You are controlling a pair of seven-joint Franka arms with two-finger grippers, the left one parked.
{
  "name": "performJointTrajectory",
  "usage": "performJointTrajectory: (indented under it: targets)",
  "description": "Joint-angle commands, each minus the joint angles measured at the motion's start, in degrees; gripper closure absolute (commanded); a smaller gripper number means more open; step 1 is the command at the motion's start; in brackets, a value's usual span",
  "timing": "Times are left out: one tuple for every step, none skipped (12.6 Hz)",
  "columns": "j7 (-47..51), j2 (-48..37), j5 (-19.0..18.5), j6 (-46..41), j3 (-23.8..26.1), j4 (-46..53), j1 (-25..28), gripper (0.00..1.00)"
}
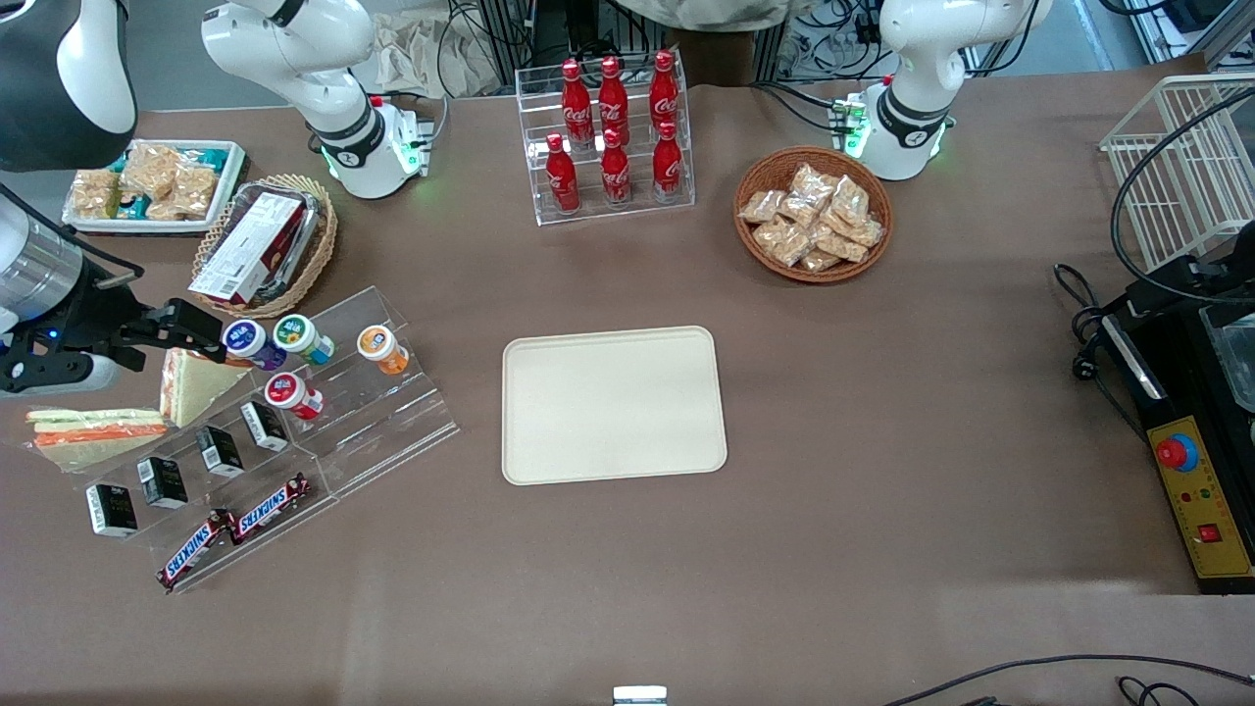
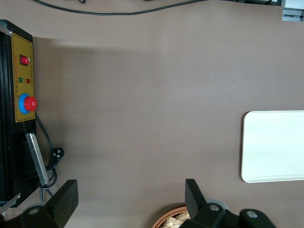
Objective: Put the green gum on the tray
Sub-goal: 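Move the right gripper over the green-labelled gum bottle in the rack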
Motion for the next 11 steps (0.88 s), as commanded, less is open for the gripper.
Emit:
performJointTrajectory:
  targets:
    - [-0.33,0.22,0.27,-2.15,0.05,0.89,0.07,0.00]
    - [-0.33,-0.04,0.27,-2.33,0.05,0.98,0.07,0.00]
    - [-0.68,-0.40,0.18,-3.20,0.05,0.89,0.16,0.00]
    - [-1.12,-0.75,0.18,-5.56,-0.04,0.81,0.07,0.00]
    - [-1.03,-1.10,0.18,-6.54,-0.04,0.37,0.07,0.00]
    - [-1.03,-2.67,0.18,-7.07,-0.74,-0.94,0.16,0.00]
    - [-1.03,-5.12,0.18,-6.38,-0.83,-4.35,0.16,0.00]
    - [-1.03,-8.36,0.18,-4.55,-1.01,-9.08,0.16,0.00]
    - [-1.03,-12.14,0.18,-1.22,-1.10,-14.61,0.16,0.00]
    - [-1.12,-16.00,0.01,2.81,-1.10,-20.49,0.25,0.00]
    - [-1.29,-18.91,-0.08,5.46,-1.10,-25.51,0.25,0.00]
